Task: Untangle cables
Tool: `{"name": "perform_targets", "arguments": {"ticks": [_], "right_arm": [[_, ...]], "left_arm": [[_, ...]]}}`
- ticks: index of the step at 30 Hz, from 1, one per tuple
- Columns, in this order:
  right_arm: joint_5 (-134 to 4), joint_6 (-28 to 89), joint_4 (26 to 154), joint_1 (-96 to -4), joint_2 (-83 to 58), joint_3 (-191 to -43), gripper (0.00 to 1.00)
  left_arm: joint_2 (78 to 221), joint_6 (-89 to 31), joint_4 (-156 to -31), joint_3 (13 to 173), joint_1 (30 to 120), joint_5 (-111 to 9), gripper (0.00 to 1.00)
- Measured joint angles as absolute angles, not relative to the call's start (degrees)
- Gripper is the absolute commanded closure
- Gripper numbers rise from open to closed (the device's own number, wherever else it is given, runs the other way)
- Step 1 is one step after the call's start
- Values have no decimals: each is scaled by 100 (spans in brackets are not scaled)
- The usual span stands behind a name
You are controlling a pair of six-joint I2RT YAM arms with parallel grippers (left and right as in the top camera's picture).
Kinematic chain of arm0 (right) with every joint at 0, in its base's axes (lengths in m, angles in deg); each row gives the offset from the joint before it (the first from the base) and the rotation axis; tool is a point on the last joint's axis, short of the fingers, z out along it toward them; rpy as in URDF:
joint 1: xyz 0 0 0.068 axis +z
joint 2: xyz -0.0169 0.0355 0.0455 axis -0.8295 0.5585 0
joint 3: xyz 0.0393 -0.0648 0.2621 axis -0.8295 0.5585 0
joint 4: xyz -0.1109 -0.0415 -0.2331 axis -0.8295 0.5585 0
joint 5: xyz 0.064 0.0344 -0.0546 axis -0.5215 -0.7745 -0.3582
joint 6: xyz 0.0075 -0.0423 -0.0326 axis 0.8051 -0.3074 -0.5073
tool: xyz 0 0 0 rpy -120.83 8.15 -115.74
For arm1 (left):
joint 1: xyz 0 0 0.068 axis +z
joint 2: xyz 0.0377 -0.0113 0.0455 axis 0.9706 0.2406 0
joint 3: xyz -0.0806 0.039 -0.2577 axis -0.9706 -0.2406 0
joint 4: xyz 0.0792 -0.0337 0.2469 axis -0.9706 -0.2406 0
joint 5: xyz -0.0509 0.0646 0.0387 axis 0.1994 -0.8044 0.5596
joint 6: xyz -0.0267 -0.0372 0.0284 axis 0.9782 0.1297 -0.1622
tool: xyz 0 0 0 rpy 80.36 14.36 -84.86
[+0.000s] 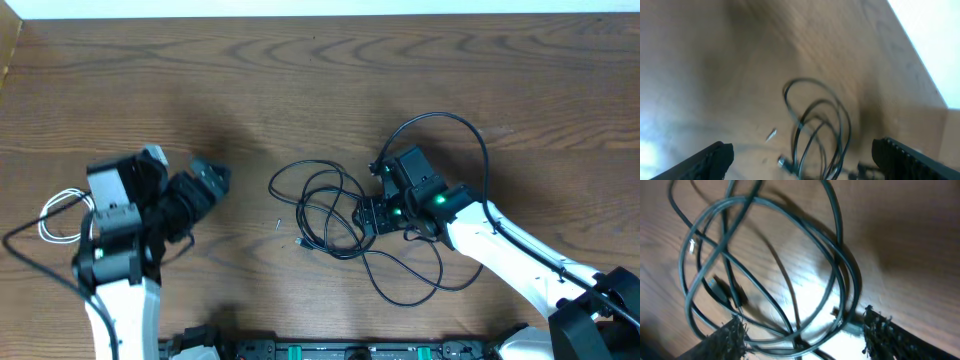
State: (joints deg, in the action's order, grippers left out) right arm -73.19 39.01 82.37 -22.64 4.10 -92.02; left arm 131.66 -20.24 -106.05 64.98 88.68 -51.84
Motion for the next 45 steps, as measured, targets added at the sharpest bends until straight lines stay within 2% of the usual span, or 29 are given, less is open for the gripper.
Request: {"name": "perform_targets", "arguments": {"ticks": [4,9,14,16,23,25,26,34,45], "right_arm": [[-7354,4008,7902,-2069,410,-9202,35],[-7177,3980,7612,-1488,415,-9202,43],[-6558,3988,7218,-968,686,-9200,36],[-6353,3967,6991,-848,970,-9200,36],[-6287,3943,6683,-826,1621,-9202,62],[-6280,3951,6606,-830,1619,-9211,90],[-6283,3936,6591,-830,1619,-9211,99],[-6307,3685,6407,-970,1586,-9445,99],[-6346,3208,7382,-1774,290,-11622,99]], "left_arm": [[12613,-2182,-11005,6496,8833,-5210,6],[12227,-2230,-11392,6441,8833,-5210,5],[12200,-2241,-11667,6430,8828,-5208,5],[12202,-2241,-11737,6428,8828,-5208,6],[12202,-2241,-11866,6426,8828,-5208,5],[12202,-2241,-11864,6426,8828,-5208,5],[12202,-2241,-11864,6426,8828,-5208,5],[12202,-2241,-11888,6426,8828,-5208,5],[12205,-2206,-11905,6417,8828,-5208,5]]}}
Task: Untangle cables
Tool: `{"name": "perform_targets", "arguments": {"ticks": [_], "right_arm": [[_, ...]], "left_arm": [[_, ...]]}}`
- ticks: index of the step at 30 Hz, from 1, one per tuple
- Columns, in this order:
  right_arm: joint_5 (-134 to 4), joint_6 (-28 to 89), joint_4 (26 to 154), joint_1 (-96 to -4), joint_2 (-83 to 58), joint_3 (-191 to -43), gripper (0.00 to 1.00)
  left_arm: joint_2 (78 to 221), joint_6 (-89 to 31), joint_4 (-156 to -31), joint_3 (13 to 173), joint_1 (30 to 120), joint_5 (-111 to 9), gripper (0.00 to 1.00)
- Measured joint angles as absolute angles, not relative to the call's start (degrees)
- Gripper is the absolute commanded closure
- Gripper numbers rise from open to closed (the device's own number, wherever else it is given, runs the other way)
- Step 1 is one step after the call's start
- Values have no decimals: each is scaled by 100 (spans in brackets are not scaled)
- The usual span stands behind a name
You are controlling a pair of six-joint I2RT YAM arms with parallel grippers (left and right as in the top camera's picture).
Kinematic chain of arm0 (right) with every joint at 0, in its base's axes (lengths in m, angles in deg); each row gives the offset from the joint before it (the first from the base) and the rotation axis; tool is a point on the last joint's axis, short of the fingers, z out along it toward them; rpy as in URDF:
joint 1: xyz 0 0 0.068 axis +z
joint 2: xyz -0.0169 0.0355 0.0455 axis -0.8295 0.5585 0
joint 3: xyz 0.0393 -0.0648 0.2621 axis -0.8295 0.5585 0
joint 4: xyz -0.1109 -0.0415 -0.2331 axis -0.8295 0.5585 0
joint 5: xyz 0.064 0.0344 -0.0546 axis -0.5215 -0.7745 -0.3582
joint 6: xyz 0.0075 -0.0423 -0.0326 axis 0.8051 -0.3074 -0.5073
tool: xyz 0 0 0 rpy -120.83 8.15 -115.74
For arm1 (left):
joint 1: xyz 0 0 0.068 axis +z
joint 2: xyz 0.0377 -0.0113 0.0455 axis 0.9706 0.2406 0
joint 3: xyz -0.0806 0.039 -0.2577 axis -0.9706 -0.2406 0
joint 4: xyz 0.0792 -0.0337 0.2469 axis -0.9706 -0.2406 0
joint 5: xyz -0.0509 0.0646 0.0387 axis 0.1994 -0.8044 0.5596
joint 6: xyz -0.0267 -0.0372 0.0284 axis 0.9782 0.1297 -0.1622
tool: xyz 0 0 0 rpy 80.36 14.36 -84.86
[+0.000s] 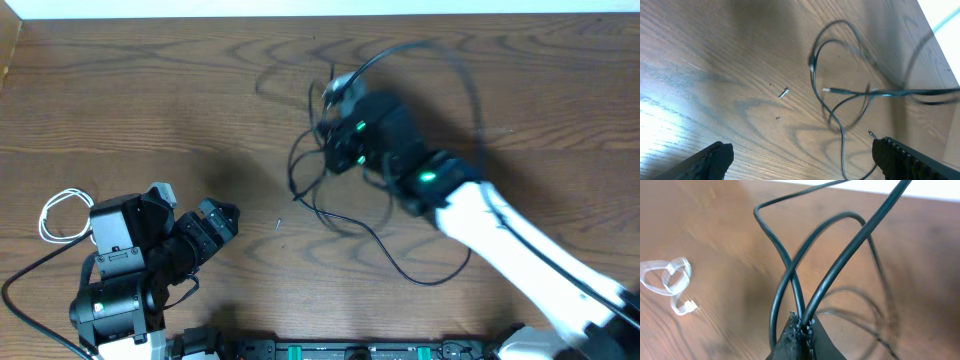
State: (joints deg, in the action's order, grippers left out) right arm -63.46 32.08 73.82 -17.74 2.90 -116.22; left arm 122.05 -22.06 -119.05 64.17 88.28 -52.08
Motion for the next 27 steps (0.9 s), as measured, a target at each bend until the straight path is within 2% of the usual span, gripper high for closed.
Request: {"name": "perform_targets", "arguments": {"ticks": [7,10,13,15,18,23,24,27], "right_arm": [[-6665,3164,7693,-1866,-475,-11884,97],[-6750,3114,7749,-1864,-648,-11884,92],[-6788,2961,7758,-1864,-731,-11884,76],[-6794,2843,7798,-1864,-742,-11884,63],[-6753,2719,7977,-1864,-744,-11884,36],[-6458,2633,8442,-1864,-742,-11884,6],[-6407,2616,8576,-1864,-742,-11884,1],[-6320,2592,8993,-1864,-742,-11884,1]], "left_arm": [[12205,-2046,-11905,6415,8828,-5208,5],[12202,-1985,-11905,6415,8828,-5165,5],[12202,-1928,-11905,6415,8828,-5031,5],[12202,-1913,-11905,6415,8828,-4979,5],[12205,-1909,-11905,6415,8828,-4911,5],[12205,-1909,-11905,6415,8828,-4880,5],[12205,-1909,-11908,6415,8828,-4878,5],[12205,-1909,-11905,6415,8828,-4878,5]]}}
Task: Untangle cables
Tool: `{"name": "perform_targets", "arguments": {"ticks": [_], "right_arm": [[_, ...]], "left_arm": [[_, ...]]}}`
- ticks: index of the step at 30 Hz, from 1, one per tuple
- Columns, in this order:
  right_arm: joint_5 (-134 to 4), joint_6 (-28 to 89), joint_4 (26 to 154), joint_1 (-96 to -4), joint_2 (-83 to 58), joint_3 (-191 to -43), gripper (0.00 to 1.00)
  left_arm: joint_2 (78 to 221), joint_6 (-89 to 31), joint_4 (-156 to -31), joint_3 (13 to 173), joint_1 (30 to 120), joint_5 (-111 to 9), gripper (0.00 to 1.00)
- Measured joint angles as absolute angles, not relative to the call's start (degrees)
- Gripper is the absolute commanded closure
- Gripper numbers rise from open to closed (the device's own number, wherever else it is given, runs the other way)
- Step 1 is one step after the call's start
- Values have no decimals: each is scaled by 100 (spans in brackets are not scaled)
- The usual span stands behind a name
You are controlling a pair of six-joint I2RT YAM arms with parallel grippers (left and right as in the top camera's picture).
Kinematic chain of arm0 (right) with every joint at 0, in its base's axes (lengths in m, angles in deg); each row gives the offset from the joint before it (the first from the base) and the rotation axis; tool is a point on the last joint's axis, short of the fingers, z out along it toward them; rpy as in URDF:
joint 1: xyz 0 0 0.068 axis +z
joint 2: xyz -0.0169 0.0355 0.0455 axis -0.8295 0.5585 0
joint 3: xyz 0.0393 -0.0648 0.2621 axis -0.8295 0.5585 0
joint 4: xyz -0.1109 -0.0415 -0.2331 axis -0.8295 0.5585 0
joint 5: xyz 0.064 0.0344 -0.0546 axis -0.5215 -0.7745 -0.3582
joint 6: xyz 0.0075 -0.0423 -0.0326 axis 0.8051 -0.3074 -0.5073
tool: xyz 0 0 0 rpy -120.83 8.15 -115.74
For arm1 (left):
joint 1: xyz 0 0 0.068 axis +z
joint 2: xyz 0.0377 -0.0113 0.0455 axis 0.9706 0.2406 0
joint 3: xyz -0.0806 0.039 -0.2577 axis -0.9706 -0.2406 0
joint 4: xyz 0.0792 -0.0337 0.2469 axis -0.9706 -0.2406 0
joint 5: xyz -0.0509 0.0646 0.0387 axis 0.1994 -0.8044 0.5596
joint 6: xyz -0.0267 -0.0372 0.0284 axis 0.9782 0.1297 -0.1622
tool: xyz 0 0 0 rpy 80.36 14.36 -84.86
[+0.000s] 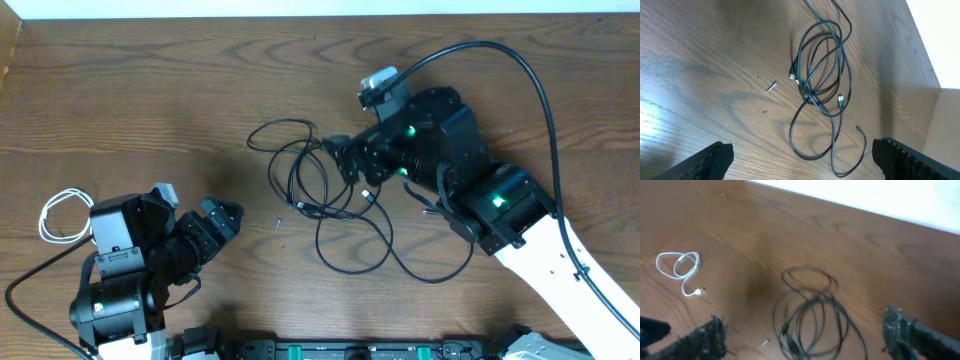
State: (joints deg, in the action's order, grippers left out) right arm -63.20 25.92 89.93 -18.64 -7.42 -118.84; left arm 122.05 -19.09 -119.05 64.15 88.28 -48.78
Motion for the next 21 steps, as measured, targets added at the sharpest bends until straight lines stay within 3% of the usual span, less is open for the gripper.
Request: {"name": "perform_targets", "arguments": {"ticks": [12,21], "right_arm": [[-6274,3103,10691,-1779,28,-11884,1],[-7417,2848,9911,-1302,1374,-11882,1]], "left_arm": [[12205,-1909,-11954,6415,8828,-4878,5],[12202,-1889,-11967,6415,8828,-4878,5]]}}
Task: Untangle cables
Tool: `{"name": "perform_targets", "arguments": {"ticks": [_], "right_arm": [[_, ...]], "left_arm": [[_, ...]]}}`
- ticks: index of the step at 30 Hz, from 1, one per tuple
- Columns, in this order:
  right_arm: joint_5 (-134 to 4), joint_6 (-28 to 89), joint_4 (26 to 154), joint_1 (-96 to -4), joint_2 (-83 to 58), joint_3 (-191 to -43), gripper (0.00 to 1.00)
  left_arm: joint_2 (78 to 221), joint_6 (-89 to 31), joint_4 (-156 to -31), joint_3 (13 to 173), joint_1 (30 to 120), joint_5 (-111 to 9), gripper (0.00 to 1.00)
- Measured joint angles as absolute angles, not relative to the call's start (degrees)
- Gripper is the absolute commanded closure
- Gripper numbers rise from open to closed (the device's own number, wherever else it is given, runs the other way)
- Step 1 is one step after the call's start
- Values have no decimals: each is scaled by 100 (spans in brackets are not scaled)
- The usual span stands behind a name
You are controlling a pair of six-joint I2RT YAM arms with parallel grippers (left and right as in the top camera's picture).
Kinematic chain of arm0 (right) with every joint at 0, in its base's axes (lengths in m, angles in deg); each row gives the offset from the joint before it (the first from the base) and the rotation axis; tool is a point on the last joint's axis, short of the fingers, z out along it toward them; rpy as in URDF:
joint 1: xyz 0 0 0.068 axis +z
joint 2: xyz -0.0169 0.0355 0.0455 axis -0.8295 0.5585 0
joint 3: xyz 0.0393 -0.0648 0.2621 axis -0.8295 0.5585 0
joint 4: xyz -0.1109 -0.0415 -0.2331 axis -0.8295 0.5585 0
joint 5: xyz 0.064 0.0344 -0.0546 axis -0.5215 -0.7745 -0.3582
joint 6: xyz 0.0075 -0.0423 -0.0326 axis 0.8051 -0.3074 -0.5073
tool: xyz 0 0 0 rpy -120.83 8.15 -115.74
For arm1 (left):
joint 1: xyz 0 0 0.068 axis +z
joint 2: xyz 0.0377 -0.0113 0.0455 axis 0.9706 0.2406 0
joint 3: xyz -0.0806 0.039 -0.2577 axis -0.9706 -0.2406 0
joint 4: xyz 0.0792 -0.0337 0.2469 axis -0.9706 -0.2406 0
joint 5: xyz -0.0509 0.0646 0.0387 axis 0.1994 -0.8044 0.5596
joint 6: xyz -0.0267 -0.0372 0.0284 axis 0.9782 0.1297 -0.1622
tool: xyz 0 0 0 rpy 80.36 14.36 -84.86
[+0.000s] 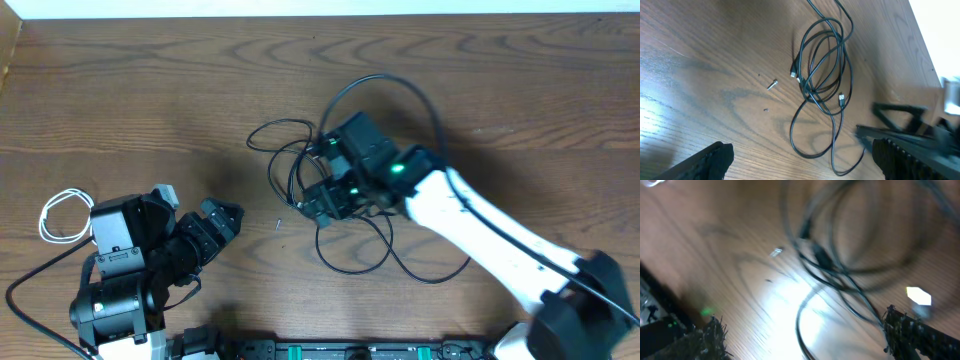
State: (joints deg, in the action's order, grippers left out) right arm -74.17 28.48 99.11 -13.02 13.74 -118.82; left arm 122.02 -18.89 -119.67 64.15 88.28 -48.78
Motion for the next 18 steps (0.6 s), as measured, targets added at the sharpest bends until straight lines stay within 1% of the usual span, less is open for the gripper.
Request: {"name": "perform_targets", "arguments": {"ticks": [6,8,9,11,12,13,14,17,18], "right_arm": [[-7557,2883,8995,-966,2178,-11882,1],[-7515,3158,8733,-946,2456,-11882,4],[-7504,3313,8602,-946,2572,-11882,8],[-7487,3652,8309,-946,2808,-11882,21],[-7474,3886,8132,-946,2948,-11882,38],[-7463,3997,8029,-946,3013,-11882,49],[-7461,4170,7859,-946,3112,-11882,55],[-7421,4487,7461,-946,3241,-11873,55],[-7408,4561,7306,-948,3243,-11873,59]], "left_arm": [[12202,-1937,-12043,6415,8828,-4918,5],[12202,-1939,-12126,6415,8828,-5040,5],[12202,-1939,-12148,6415,8828,-5108,5],[12202,-1939,-12185,6415,8828,-5234,5],[12202,-1939,-12216,6415,8828,-5285,5],[12202,-1941,-12238,6415,8828,-5326,5],[12202,-1944,-12260,6415,8828,-5363,5],[12202,-1944,-12297,6415,8828,-5409,5],[12202,-1944,-12310,6415,8828,-5427,5]]}}
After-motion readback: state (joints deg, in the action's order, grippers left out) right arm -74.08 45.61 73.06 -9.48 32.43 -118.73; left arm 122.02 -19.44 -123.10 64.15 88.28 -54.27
